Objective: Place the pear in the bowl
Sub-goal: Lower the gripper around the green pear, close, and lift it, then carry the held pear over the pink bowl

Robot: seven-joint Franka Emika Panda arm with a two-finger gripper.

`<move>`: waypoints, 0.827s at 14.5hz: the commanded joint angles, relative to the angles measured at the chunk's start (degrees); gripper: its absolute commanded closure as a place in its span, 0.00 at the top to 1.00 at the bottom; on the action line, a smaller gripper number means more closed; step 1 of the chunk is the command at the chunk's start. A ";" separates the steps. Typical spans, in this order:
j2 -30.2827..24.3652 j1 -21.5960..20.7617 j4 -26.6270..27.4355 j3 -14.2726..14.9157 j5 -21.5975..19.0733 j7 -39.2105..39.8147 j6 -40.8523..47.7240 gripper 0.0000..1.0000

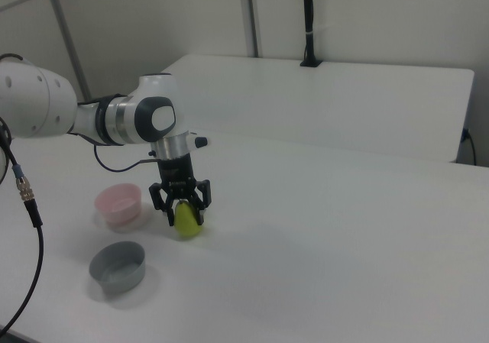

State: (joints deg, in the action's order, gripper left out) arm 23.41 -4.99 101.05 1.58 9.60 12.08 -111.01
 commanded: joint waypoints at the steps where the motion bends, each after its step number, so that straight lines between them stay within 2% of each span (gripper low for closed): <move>1: -2.74 -0.29 0.64 0.36 0.60 -1.18 -0.52 0.36; 7: -11.53 1.82 0.64 0.36 0.16 0.05 4.22 0.35; 10: -11.02 0.78 -1.72 0.27 -0.02 -0.65 7.64 0.35; 12: -10.93 -1.15 -2.78 0.35 -1.85 -2.05 7.92 0.36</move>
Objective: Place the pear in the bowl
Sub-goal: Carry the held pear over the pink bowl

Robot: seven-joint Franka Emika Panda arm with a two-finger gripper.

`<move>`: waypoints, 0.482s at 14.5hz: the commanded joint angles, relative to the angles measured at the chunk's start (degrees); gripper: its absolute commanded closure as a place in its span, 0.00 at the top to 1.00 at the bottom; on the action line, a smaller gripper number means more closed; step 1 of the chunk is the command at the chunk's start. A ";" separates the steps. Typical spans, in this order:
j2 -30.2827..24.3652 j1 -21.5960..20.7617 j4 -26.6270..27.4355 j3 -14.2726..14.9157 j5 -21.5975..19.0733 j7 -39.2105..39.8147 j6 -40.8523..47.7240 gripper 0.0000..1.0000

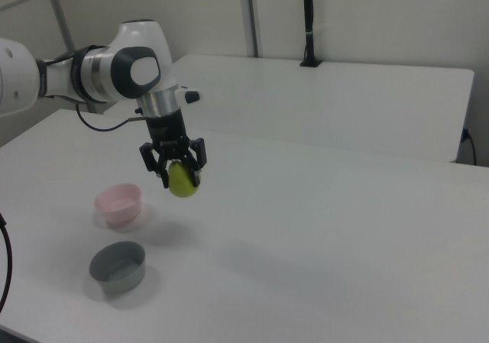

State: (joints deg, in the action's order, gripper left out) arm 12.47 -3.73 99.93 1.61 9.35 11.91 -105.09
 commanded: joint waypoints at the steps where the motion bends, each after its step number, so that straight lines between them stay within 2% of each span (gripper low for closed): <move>1: 0.53 -4.07 -2.63 0.33 -2.75 -3.80 2.08 0.36; 4: 3.69 -7.42 -6.76 0.42 -3.20 -9.61 1.99 0.38; 7: 3.88 -13.12 -7.30 0.77 -4.69 -13.12 2.34 0.39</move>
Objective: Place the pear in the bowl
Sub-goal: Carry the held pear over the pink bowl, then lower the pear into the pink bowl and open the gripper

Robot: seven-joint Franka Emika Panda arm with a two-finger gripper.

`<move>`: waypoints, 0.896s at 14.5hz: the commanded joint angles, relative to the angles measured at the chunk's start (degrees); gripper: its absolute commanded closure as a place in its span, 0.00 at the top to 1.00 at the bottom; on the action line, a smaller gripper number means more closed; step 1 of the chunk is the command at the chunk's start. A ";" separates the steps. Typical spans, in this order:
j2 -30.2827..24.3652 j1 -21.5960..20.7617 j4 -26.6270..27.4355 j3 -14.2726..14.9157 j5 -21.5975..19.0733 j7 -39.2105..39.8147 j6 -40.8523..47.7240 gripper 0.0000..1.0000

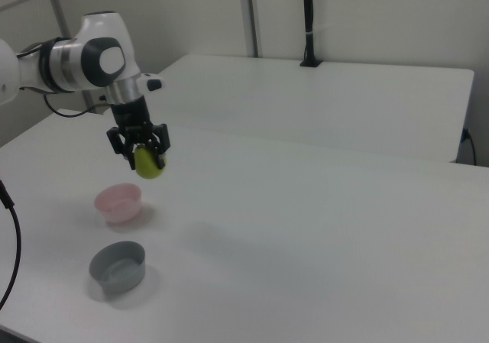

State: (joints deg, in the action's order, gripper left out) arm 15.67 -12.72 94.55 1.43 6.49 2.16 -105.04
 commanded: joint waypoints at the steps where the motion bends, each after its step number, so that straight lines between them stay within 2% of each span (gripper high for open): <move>1: 0.76 -5.28 -1.91 0.94 -1.92 -4.78 2.12 0.40; 5: 3.21 -9.94 -2.70 0.94 -1.84 -9.97 1.60 0.44; 7: 6.55 -11.70 -2.71 0.94 -0.96 -11.90 1.33 0.52; 11: 9.81 -11.97 -2.71 0.59 0.19 -12.26 0.45 0.59; 13: 10.77 -12.06 -2.44 0.59 0.80 -12.09 0.54 0.70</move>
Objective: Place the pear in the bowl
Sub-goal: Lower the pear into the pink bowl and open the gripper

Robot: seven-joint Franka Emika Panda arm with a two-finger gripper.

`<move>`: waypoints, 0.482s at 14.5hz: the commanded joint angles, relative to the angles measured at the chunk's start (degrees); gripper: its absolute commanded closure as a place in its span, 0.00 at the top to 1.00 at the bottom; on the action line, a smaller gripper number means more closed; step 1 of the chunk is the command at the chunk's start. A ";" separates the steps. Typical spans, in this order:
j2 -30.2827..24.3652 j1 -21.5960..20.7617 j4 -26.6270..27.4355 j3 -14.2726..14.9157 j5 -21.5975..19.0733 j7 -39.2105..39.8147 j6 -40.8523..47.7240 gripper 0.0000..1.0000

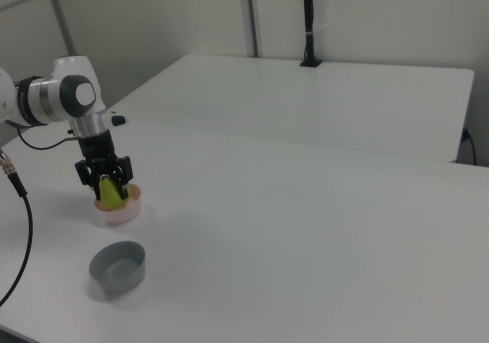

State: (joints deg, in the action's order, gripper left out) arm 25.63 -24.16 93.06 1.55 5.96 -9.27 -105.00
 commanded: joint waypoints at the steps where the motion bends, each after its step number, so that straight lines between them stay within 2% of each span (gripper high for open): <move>1: 1.00 -0.63 -0.78 0.47 2.37 -0.75 0.49 0.76; 3: 1.27 -0.46 -0.86 0.47 2.65 -0.66 0.49 1.00; 7: 0.65 -0.36 -1.04 0.65 2.65 -0.83 1.20 1.00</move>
State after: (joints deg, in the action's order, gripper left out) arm 26.65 -24.07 92.66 1.78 7.91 -9.27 -105.00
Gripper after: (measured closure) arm 0.009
